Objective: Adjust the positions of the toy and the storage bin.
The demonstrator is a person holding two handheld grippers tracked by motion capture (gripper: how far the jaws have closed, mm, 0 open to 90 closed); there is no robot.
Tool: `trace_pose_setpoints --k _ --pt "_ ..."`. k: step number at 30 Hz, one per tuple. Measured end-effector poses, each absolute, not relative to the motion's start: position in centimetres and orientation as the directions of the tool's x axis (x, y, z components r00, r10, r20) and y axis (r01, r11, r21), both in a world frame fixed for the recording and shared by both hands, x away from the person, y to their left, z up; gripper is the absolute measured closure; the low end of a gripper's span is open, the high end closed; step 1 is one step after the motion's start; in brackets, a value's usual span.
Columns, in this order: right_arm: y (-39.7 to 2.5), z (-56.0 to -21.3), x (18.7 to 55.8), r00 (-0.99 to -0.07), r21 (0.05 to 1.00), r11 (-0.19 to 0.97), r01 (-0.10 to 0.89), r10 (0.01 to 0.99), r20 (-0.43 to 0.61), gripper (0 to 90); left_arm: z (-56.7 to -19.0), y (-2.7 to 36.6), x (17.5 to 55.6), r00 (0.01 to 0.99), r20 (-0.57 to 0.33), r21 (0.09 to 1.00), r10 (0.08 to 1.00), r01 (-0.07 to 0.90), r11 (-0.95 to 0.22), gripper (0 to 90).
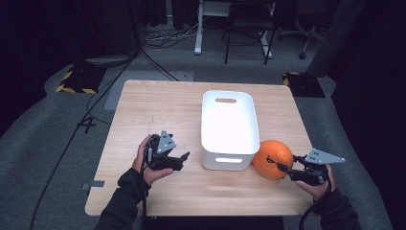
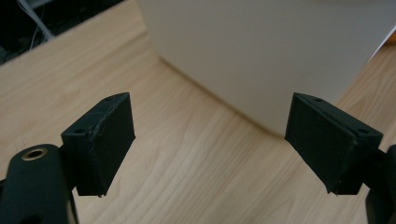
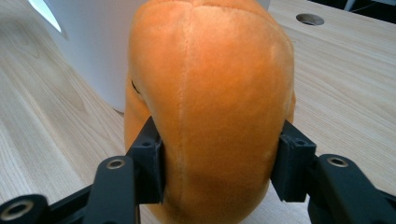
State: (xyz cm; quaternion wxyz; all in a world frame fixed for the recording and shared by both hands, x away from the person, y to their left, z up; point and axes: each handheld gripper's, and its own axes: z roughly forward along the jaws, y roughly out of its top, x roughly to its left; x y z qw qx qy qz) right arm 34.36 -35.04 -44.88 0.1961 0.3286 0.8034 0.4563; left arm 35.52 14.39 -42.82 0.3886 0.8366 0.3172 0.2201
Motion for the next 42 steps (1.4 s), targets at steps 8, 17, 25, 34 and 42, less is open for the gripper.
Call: trace_pose_setpoints --k 8,17,25,34,42 --pt "-35.1 -45.0 34.4 -0.713 0.865 0.367 0.342 0.701 -0.015 48.4 -46.5 16.1 35.1 0.698 0.152 0.709 0.7 0.416 -0.569 16.6" --pt "-35.1 -45.0 34.7 -0.721 0.867 0.359 0.347 0.693 0.002 49.4 -49.6 18.4 34.1 0.67 0.128 0.669 0.732 0.487 -0.562 16.4" --pt "-35.0 -45.1 34.9 -0.722 0.869 0.349 0.351 0.692 0.013 49.4 -50.2 20.3 33.9 0.64 -0.006 0.684 0.768 0.563 -0.463 15.3" --pt "-34.8 -44.9 34.7 -0.721 0.867 0.362 0.344 0.693 -0.003 50.9 -50.3 20.5 34.2 0.629 -0.02 0.682 0.778 0.577 -0.449 14.7" --pt "-34.5 -44.8 34.7 -0.729 0.862 0.381 0.334 0.685 -0.02 51.1 -50.2 20.5 34.3 0.624 -0.022 0.682 0.781 0.581 -0.445 14.8"
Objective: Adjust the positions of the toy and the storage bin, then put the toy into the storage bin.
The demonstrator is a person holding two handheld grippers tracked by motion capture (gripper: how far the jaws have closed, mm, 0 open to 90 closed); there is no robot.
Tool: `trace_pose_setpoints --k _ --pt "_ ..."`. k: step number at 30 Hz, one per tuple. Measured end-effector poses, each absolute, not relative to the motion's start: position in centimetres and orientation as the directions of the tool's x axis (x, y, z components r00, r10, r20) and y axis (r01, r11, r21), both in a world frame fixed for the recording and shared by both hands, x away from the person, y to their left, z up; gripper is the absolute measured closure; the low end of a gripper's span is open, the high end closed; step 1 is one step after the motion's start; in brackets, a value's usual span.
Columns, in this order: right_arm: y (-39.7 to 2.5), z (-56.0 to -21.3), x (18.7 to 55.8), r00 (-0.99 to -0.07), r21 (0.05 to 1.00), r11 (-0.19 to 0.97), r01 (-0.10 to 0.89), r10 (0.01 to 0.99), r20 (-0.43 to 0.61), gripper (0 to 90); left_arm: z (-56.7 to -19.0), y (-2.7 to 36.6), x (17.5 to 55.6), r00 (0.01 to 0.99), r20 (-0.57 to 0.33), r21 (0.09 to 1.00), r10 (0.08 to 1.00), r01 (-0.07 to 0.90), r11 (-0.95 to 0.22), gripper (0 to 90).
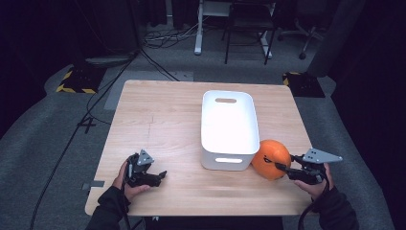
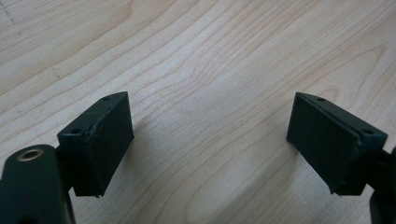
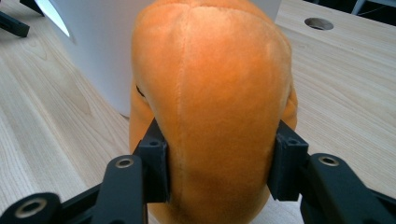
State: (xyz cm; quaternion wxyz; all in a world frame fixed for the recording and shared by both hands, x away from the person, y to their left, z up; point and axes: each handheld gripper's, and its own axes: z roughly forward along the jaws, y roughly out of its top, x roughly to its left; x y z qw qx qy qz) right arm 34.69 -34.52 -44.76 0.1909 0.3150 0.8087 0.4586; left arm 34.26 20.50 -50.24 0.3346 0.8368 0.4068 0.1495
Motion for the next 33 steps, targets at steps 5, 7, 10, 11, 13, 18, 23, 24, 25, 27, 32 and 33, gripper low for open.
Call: trace_pose_setpoints --k 5,7,10,11,13,18,23,24,25,27,32,33 --pt "-34.6 -44.8 34.8 -0.733 0.865 0.376 0.332 0.68 -0.014 51.0 -50.2 20.5 34.3 0.623 -0.02 0.682 0.782 0.581 -0.445 14.8" --pt "-34.6 -44.8 34.8 -0.734 0.868 0.368 0.335 0.68 -0.005 51.1 -50.2 20.5 34.2 0.623 -0.02 0.682 0.782 0.581 -0.445 14.8" --pt "-34.6 -44.7 34.6 -0.735 0.869 0.371 0.327 0.678 -0.013 51.7 -50.2 20.5 34.2 0.622 -0.019 0.682 0.783 0.581 -0.445 14.8" --pt "-34.7 -44.7 34.6 -0.736 0.87 0.375 0.321 0.676 -0.019 51.9 -50.2 20.5 34.2 0.622 -0.02 0.682 0.782 0.581 -0.445 14.8" --pt "-34.7 -44.6 34.5 -0.737 0.87 0.378 0.316 0.676 -0.026 52.7 -50.2 20.5 34.3 0.623 -0.02 0.682 0.782 0.581 -0.445 14.8" --pt "-34.8 -44.4 33.9 -0.721 0.876 0.375 0.302 0.691 -0.048 54.7 -50.2 20.5 34.3 0.624 -0.014 0.683 0.781 0.577 -0.448 14.8" --pt "-35.1 -44.1 33.7 -0.714 0.884 0.37 0.286 0.698 -0.061 55.8 -50.3 20.4 34.3 0.621 -0.023 0.682 0.784 0.583 -0.442 14.8" --pt "-35.1 -44.0 33.6 -0.712 0.884 0.369 0.286 0.699 -0.062 55.8 -50.3 20.4 34.3 0.619 -0.02 0.682 0.785 0.583 -0.442 14.8" --pt "-35.1 -43.8 33.6 -0.713 0.889 0.367 0.273 0.698 -0.07 56.1 -50.3 20.4 34.3 0.616 -0.026 0.681 0.787 0.587 -0.437 14.8" --pt "-35.2 -43.7 33.6 -0.712 0.889 0.368 0.272 0.699 -0.071 56.1 -50.3 20.4 34.3 0.618 -0.021 0.683 0.786 0.583 -0.44 14.7" --pt "-35.4 -42.9 34.0 -0.69 0.901 0.341 0.267 0.72 -0.068 56.1 -50.3 20.4 34.3 0.618 -0.021 0.683 0.786 0.583 -0.441 14.8" --pt "-35.4 -42.9 34.0 -0.69 0.901 0.341 0.267 0.72 -0.068 56.1 -50.3 20.4 34.3 0.618 -0.021 0.683 0.786 0.583 -0.441 14.8"
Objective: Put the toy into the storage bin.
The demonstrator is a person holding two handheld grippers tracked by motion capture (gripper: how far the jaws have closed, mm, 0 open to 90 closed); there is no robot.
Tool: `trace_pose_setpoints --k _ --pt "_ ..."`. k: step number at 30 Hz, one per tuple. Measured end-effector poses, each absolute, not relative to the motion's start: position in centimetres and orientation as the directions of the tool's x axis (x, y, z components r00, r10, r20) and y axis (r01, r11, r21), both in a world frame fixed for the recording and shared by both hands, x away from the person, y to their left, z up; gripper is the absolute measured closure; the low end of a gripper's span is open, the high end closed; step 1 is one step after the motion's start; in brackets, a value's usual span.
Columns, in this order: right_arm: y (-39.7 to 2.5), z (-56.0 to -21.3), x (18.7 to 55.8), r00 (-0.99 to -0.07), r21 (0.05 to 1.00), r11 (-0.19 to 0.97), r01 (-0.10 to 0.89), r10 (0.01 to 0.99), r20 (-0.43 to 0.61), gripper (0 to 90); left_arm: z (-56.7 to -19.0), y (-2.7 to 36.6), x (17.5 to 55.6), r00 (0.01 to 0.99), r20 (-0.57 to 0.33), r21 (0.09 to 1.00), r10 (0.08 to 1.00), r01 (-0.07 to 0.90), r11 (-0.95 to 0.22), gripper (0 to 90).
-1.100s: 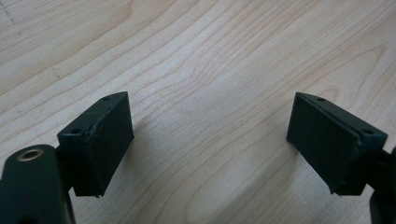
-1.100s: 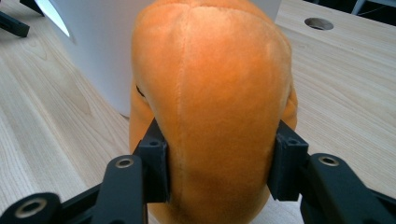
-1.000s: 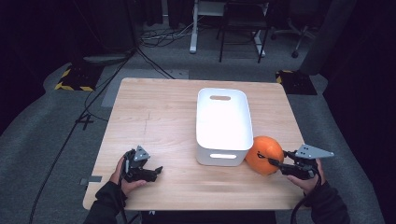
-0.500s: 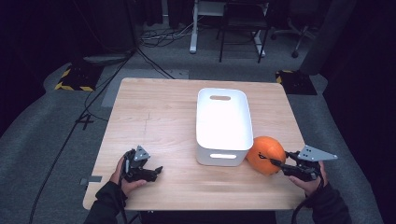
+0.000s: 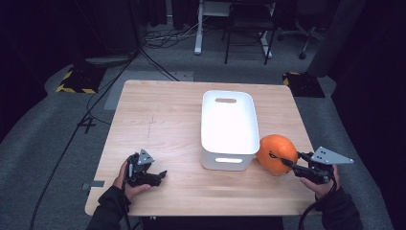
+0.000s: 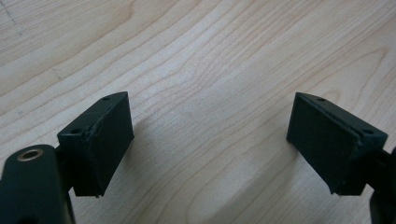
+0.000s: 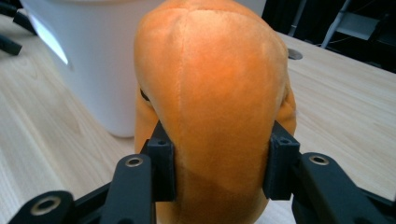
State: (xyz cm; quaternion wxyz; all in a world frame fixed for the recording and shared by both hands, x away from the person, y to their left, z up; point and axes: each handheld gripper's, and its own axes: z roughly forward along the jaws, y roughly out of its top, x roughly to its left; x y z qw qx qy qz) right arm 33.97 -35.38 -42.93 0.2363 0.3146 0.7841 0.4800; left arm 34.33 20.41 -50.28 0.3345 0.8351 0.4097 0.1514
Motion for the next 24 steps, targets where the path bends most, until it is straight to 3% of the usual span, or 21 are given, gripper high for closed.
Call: trace_pose_setpoints --k 24 --pt "-36.7 -38.6 36.1 -0.633 0.938 0.286 0.194 0.767 -0.103 55.6 -50.2 20.4 34.4 0.612 -0.014 0.681 0.791 0.585 -0.44 14.8"
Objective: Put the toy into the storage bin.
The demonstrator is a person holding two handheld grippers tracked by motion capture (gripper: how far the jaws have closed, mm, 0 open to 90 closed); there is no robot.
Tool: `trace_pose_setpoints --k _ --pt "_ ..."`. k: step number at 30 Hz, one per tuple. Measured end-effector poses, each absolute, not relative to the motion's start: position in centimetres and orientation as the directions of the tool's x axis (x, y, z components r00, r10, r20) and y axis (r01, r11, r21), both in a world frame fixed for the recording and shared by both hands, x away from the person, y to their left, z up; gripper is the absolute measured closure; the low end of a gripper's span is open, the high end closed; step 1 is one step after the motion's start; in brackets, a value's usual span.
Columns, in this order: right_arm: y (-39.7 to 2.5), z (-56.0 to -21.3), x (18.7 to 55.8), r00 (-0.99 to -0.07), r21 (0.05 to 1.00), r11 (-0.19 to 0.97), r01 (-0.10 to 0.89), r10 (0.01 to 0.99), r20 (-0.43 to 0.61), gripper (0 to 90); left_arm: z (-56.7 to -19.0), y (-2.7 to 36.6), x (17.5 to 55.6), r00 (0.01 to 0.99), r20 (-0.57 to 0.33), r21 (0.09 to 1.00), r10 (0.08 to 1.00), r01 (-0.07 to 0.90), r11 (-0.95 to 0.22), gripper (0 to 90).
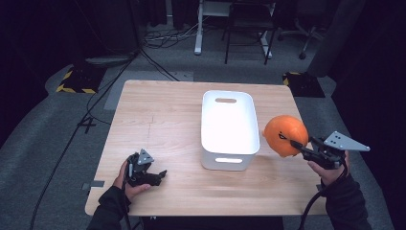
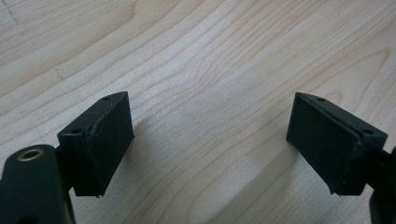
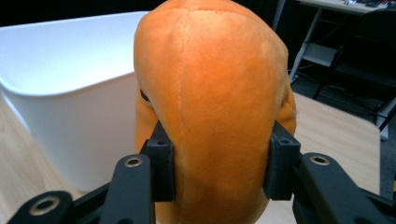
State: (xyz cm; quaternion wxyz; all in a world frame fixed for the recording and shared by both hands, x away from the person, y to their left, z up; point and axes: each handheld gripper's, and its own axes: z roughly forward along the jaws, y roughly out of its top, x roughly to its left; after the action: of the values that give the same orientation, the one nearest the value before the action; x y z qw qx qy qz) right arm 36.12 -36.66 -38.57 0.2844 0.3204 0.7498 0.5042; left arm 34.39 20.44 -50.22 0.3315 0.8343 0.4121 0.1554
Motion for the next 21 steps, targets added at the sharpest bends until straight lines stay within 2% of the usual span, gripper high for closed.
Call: trace_pose_setpoints --k 21 --pt "-35.2 -33.3 39.2 -0.626 0.953 0.276 0.123 0.767 -0.142 55.2 -50.2 20.4 34.4 0.611 -0.015 0.682 0.791 0.585 -0.44 14.9"
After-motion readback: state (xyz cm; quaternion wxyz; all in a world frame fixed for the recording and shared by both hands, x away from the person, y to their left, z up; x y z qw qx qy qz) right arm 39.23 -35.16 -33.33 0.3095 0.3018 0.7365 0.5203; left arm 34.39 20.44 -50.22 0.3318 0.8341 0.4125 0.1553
